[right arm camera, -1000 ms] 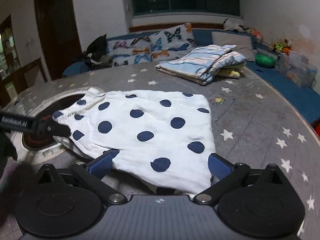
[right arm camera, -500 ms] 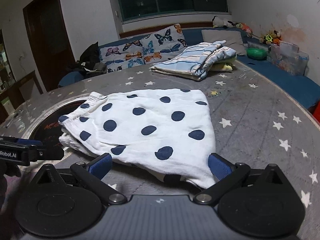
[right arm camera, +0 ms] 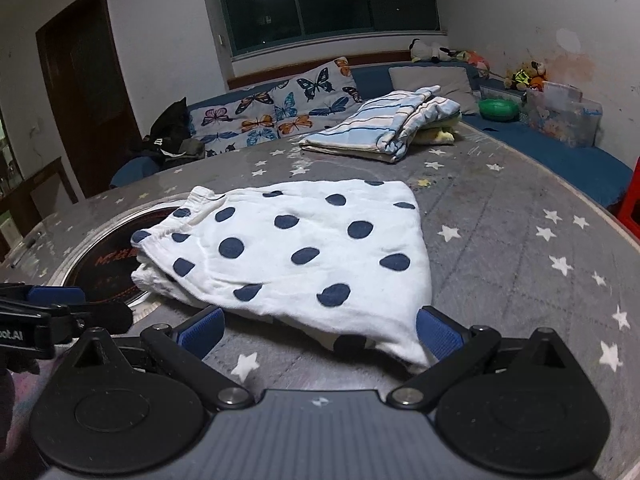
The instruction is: Fold clothes
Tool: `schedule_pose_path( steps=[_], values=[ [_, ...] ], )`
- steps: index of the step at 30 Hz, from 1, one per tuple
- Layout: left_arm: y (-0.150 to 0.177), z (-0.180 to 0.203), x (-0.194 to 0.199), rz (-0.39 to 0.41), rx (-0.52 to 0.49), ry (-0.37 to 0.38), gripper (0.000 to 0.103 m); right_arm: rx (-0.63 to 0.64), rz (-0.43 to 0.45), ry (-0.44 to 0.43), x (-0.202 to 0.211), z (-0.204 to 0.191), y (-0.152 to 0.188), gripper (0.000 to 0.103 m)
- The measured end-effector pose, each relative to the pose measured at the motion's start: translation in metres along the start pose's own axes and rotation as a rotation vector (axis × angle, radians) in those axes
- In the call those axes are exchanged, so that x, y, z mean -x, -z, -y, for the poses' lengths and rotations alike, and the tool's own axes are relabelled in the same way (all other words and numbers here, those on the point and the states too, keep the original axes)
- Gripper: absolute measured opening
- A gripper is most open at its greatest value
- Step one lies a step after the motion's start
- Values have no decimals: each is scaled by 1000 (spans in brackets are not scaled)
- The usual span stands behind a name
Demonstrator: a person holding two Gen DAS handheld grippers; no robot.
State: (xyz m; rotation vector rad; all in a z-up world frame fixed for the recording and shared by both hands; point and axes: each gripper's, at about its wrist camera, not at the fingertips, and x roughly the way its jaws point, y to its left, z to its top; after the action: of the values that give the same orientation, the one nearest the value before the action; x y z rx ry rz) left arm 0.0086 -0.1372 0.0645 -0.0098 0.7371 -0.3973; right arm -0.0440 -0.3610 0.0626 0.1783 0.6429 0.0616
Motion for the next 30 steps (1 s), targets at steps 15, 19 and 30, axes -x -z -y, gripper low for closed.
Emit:
schedule_pose_path(
  steps=[15,19,30],
  values=[
    [14,4,2,-32,-27,-30,103,-42,-27,10,10,3,19,103],
    [18,6,3,-39,-37,-28,103,-44,-35,12,11,2,23,103],
    [30,15,6,-55,-70,-16,103,-47,-45,23,16,1,30,103]
  ],
)
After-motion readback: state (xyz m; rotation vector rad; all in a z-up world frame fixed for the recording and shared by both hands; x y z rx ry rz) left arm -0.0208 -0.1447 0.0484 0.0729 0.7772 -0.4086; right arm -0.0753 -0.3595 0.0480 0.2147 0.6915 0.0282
